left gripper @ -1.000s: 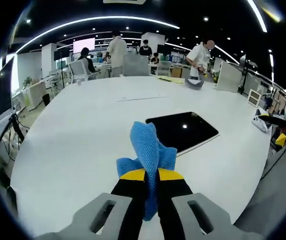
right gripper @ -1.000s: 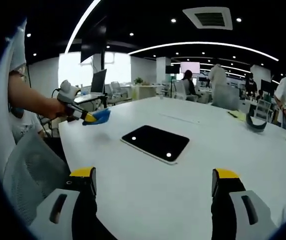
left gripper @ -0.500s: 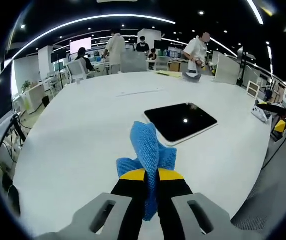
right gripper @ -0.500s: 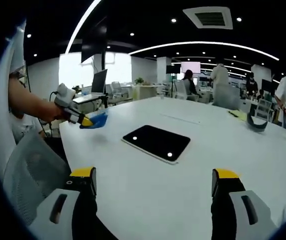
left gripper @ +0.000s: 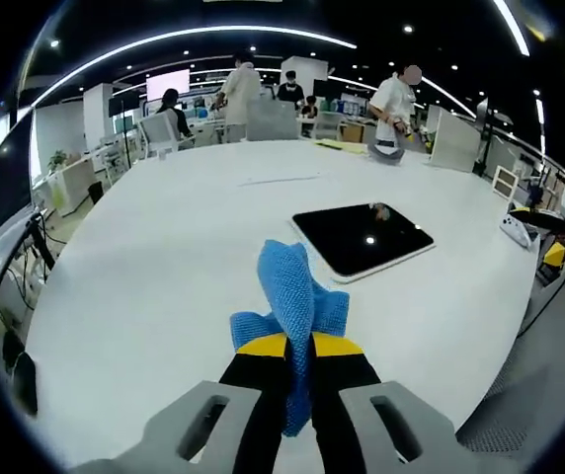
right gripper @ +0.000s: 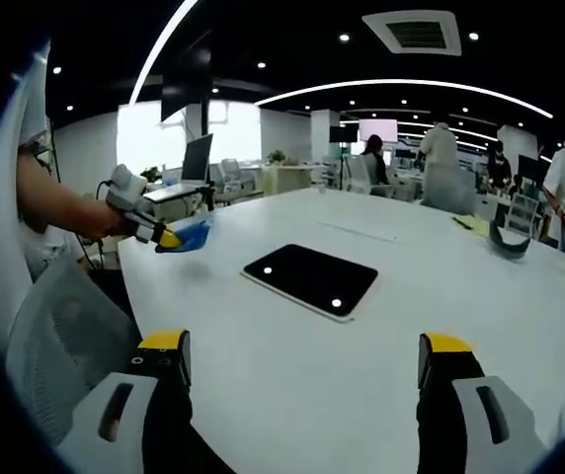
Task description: Wipe the mirror surface with the cleaning cloth until all visible marks leave the cleaned area.
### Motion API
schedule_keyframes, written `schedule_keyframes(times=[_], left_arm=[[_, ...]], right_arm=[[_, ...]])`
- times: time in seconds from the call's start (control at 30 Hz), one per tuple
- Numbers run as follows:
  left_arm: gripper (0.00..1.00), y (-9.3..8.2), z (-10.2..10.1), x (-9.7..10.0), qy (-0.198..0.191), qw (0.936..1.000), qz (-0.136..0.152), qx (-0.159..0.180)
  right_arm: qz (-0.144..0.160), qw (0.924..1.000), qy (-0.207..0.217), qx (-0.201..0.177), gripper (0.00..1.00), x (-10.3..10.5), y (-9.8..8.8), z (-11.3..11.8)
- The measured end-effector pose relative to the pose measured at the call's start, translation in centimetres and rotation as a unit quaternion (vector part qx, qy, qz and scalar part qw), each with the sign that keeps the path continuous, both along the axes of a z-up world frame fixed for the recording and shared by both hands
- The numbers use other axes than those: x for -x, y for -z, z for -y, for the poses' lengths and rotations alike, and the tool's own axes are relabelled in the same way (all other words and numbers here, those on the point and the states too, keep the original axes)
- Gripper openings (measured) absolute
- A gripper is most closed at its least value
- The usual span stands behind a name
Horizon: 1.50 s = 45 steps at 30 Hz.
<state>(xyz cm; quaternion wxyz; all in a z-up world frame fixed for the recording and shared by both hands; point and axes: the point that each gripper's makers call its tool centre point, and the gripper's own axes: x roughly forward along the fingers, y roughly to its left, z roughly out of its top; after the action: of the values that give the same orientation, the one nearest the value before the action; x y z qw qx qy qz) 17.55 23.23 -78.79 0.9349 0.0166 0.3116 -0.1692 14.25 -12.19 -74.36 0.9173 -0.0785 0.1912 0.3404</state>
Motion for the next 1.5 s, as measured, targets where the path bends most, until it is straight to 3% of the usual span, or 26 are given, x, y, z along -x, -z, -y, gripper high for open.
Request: schedule_keyframes(times=[0.7, 0.8, 0.9, 1.5], left_arm=[[0.05, 3.3, 0.4, 1.4, 0.003, 0.9996, -0.028, 0.001], [0.05, 3.6, 0.5, 1.6, 0.003, 0.9995, -0.031, 0.001], [0.05, 3.9, 0.5, 1.7, 0.005, 0.9994, -0.033, -0.001], [0.05, 5.9, 0.7, 2.5, 0.004, 0.9987, -0.051, 0.001]], right_arm=[[-0.013, 0.9999, -0.006, 0.001, 0.93, 0.3, 0.5, -0.2], [-0.002, 1.0, -0.009, 0.0, 0.92, 0.3, 0.0, -0.3], [-0.014, 0.9999, -0.007, -0.001, 0.92, 0.4, 0.4, -0.2], [-0.015, 0.9998, 0.005, -0.014, 0.9, 0.0, 0.1, 0.2]])
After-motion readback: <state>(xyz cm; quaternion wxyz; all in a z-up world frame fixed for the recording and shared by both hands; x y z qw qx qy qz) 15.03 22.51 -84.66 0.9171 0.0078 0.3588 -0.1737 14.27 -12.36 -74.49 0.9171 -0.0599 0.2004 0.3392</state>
